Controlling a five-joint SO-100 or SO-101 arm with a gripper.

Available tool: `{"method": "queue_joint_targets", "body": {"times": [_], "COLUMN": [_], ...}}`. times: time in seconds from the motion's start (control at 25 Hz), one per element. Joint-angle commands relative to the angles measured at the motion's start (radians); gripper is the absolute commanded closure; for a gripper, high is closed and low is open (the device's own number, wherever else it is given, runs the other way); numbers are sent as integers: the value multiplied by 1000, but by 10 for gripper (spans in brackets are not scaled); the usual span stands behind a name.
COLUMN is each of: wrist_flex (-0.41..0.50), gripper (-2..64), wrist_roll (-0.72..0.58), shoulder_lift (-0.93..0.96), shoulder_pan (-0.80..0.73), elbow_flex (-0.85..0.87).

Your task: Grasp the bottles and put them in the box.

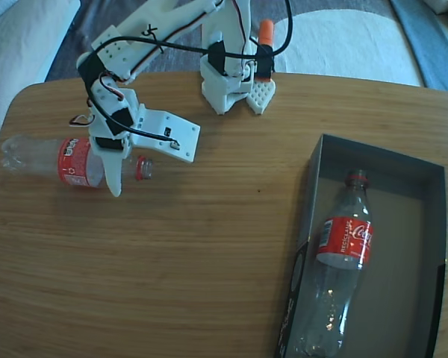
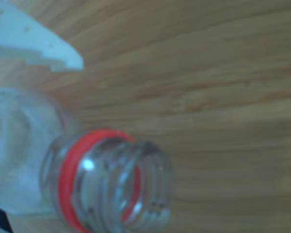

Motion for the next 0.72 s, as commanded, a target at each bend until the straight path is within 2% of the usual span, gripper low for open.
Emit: {"method": "queue_joint_targets", "body": {"times": [0.0, 0.24, 0.4, 0.68], "wrist_flex": [2, 2, 2, 2], "gripper": [113, 119, 188, 267], "wrist_roll": [-6, -5, -5, -5], "shoulder_lift": [8, 8, 9, 9], "shoulder_pan": [-2, -2, -3, -6], "elbow_flex": [-34, -32, -34, -34]}}
